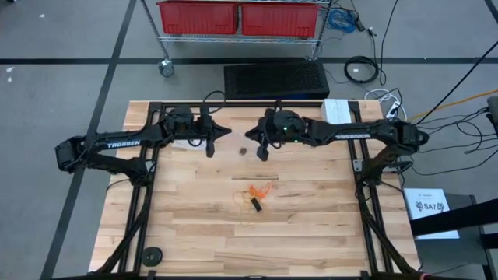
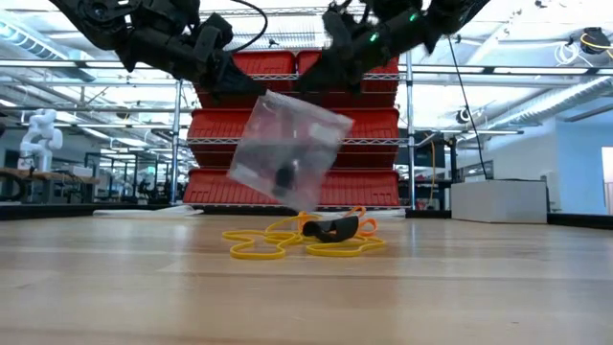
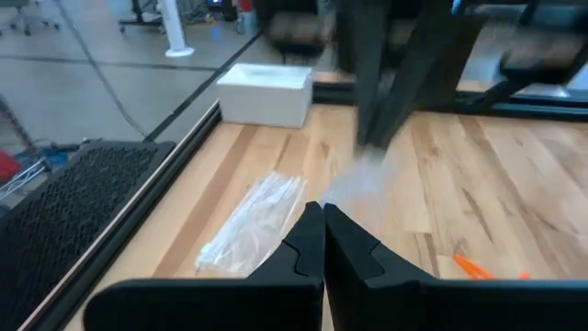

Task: Sort rubber bands
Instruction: Put the black rubber band into the open transparent zip bag

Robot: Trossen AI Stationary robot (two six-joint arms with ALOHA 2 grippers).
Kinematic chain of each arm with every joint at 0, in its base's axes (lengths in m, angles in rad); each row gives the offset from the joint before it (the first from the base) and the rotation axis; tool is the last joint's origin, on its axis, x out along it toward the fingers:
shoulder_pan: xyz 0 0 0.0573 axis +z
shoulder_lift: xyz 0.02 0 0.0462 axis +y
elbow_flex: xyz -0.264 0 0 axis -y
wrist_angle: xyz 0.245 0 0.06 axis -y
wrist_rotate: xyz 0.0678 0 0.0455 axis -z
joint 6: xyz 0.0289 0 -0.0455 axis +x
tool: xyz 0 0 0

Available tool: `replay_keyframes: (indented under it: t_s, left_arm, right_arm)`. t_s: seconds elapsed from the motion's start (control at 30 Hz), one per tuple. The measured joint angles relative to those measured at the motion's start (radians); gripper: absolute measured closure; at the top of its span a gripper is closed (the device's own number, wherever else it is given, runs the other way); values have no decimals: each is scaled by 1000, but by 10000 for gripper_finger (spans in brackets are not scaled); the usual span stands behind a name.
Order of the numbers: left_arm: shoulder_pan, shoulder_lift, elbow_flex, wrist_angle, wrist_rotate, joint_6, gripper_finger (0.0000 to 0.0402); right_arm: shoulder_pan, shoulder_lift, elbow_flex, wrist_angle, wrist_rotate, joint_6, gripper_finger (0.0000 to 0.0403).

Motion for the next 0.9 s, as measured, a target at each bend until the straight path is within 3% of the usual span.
replay_keyframes:
  t_s: [0.2, 0.37, 0.5, 0.63, 0.9]
  left_arm:
    - [0, 0, 0, -12, -3, 3, 402]
    - [0, 0, 0, -10, -3, 10, 402]
    - [0, 0, 0, -10, -3, 11, 402]
    - [0, 0, 0, -10, -3, 5, 402]
    - [-2, 0, 0, -12, -3, 3, 402]
  right_arm:
    - [25, -44, -38, -397, 44, 134, 396]
    - [75, -44, -195, -368, 27, 262, 400]
    - [71, -45, -279, -242, 42, 325, 387]
    - [50, -44, -321, -217, 43, 326, 341]
    - [24, -45, -322, -222, 39, 323, 201]
